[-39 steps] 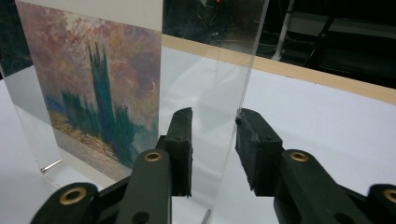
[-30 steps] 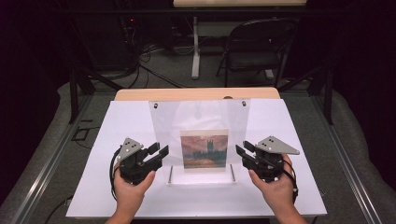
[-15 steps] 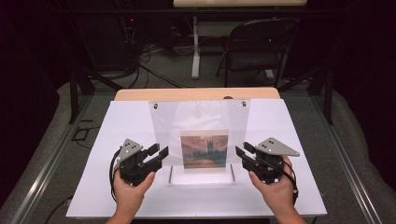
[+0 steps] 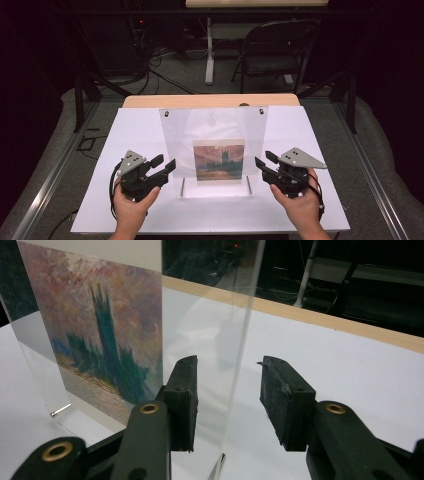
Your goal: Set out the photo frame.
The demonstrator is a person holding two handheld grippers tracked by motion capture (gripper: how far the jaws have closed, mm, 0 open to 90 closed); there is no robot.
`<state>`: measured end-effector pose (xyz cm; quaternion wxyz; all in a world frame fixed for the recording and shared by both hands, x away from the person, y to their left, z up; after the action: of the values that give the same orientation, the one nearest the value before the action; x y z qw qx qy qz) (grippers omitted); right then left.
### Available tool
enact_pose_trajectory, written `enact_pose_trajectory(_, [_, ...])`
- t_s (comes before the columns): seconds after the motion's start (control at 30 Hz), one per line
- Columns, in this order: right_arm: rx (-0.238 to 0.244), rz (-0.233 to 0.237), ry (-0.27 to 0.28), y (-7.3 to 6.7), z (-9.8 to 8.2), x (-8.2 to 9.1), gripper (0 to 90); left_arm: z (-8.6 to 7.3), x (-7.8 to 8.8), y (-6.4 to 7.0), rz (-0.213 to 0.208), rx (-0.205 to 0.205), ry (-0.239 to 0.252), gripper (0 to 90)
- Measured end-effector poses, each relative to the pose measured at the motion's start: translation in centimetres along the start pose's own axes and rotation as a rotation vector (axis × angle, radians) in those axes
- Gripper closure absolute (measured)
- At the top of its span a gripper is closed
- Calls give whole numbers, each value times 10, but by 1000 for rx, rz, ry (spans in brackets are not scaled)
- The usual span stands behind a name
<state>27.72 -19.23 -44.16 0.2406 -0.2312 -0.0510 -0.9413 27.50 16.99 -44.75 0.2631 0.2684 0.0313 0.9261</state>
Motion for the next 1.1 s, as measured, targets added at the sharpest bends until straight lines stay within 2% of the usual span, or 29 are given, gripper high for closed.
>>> enact_pose_trajectory(0.1, [-14,-4,5,5,-1,6,568,-1,7,-6,20,-6,6,484])
enact_pose_trajectory(0.3, [-37,-38,24,19,-2,18,503,-4,20,-23,88,-10,30,429])
enact_pose_trajectory(0.63, [-52,-93,42,33,-8,26,424,-10,31,-49,141,25,81,391])
enact_pose_trajectory(0.7, [-55,-99,36,35,-11,25,422,-13,31,-53,161,30,77,389])
enact_pose_trajectory(0.87, [-73,-114,11,40,-22,21,409,-26,27,-64,172,59,53,385])
enact_pose_trajectory(1.0, [-79,-140,-4,48,-33,17,392,-41,19,-72,183,63,28,379])
enact_pose_trajectory(1.1, [-87,-142,-13,49,-42,14,392,-50,13,-75,181,56,18,378])
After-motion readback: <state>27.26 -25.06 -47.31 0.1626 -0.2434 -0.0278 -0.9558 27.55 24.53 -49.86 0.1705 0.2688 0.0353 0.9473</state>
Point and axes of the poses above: each handheld gripper's, and its own axes: x roughly backward along the jaws, z roughly out of its top, y roughly to its right, the point moved 2 cm from there along -x, roughly forward along the jaws, and after that the axes turned 4 degrees about -y, right-handed, at the moved point
